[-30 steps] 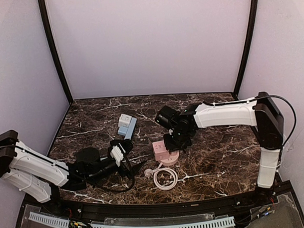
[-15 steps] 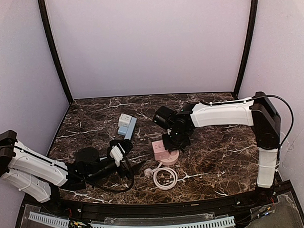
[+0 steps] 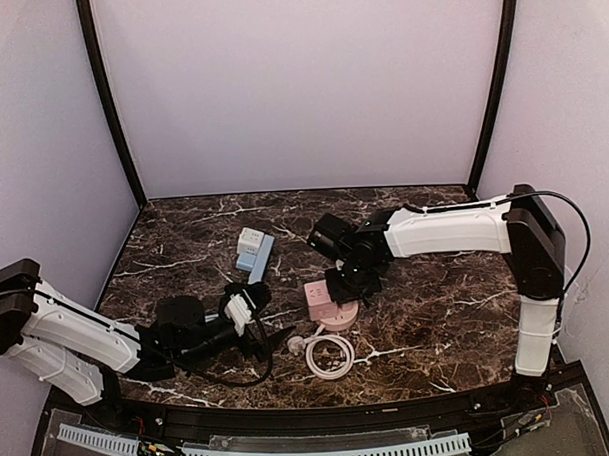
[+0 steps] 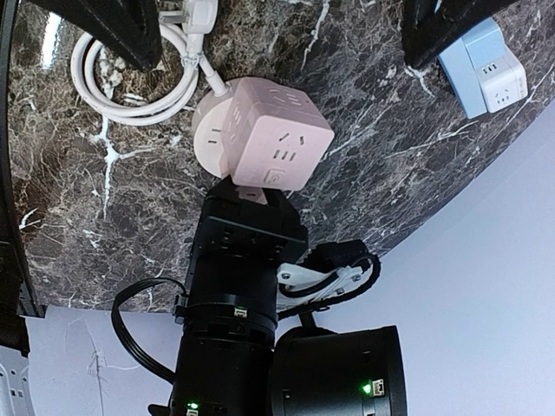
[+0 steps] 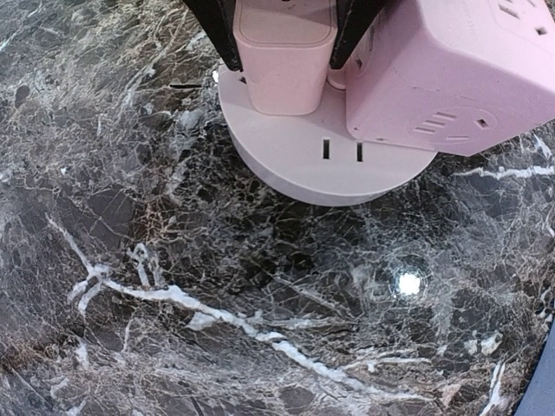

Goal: Insert the plug

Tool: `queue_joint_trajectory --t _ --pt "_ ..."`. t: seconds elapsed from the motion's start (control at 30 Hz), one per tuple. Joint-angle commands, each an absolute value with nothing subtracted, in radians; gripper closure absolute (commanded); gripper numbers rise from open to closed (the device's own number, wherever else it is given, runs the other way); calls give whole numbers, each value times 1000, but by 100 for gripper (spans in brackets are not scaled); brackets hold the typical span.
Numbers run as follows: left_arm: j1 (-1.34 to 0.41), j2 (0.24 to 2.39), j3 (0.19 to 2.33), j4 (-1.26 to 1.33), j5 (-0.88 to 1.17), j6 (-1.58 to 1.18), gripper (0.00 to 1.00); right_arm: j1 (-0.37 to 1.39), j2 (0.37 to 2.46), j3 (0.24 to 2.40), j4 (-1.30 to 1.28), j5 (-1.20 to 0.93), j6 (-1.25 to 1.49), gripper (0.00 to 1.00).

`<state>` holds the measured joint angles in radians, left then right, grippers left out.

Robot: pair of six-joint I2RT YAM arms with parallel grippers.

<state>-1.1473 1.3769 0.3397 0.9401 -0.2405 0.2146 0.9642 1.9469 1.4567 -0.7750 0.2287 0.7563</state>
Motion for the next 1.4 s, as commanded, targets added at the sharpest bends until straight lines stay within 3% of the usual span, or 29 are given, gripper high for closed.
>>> queue_joint_trajectory --t 0.0,0.57,0.8,0.9,0.97,1.0,1.17,1.37 --pt "-1148 1384 374 907 -224 195 4 960 1929 1439 -801 230 722 71" --pt "-1148 1254 425 674 -351 122 4 950 1706 1427 -759 298 646 60" --pt "-1148 1093 434 490 -541 125 3 911 1605 1390 -681 327 583 40" --pt "-1146 1027 443 404 -669 144 1 884 1561 1359 -618 350 549 25" --pt "-1136 987 446 365 -733 160 1 867 1526 1322 -559 372 523 6" --pt "-1117 972 447 353 -752 162 1 854 1500 1299 -524 383 509 2" --pt "-986 864 428 288 -811 139 1 795 1410 1175 -336 445 439 1" --pt "-698 796 386 289 -795 109 1 715 1312 999 -115 567 358 1"
